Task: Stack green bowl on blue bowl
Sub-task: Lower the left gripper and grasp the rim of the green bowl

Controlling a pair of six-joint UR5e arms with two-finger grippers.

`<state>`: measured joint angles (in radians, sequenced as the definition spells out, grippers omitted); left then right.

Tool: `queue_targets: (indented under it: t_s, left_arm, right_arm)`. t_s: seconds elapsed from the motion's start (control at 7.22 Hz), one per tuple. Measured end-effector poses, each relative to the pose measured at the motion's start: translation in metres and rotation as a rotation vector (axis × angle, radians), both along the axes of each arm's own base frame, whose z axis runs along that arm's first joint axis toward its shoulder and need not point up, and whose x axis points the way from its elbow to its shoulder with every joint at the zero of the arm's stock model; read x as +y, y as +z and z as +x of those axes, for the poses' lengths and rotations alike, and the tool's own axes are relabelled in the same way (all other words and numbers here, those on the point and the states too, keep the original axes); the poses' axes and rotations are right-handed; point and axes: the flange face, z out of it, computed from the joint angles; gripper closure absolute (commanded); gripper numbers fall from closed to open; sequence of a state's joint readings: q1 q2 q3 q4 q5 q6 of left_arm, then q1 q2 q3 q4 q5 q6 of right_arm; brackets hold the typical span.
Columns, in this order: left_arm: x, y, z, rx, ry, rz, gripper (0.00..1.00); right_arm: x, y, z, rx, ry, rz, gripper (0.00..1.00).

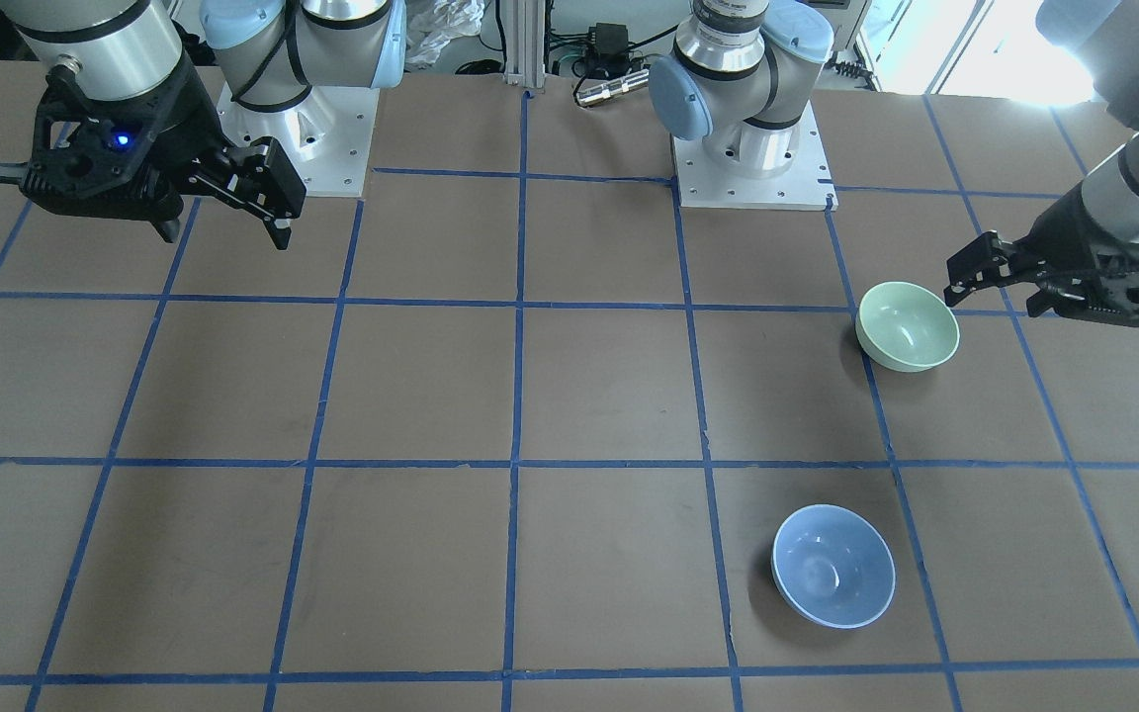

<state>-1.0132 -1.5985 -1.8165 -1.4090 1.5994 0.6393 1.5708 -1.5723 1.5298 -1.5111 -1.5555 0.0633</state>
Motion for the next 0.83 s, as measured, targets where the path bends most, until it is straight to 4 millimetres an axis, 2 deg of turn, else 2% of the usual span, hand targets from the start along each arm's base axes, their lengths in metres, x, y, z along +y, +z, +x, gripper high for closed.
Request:
queue_targets:
  t_s: [0.14, 0.28, 0.55, 0.83]
  left_arm:
    - [0.016, -0.032, 0.024, 0.004, 0.033, -0.001, 0.00]
    - [0.031, -0.061, 0.038, 0.006, 0.065, -0.002, 0.00]
    - [0.054, -0.105, 0.044, -0.008, 0.100, -0.010, 0.00]
    - [0.073, -0.136, 0.041, -0.035, 0.117, -0.027, 0.00]
  right_arm:
    - [0.000, 0.000, 0.000, 0.000, 0.000, 0.000, 0.00]
    - [0.000, 0.000, 0.000, 0.000, 0.000, -0.001, 0.00]
    - [0.000, 0.000, 0.000, 0.000, -0.001, -0.001, 0.00]
    - [0.000, 0.000, 0.000, 0.000, -0.001, 0.000, 0.00]
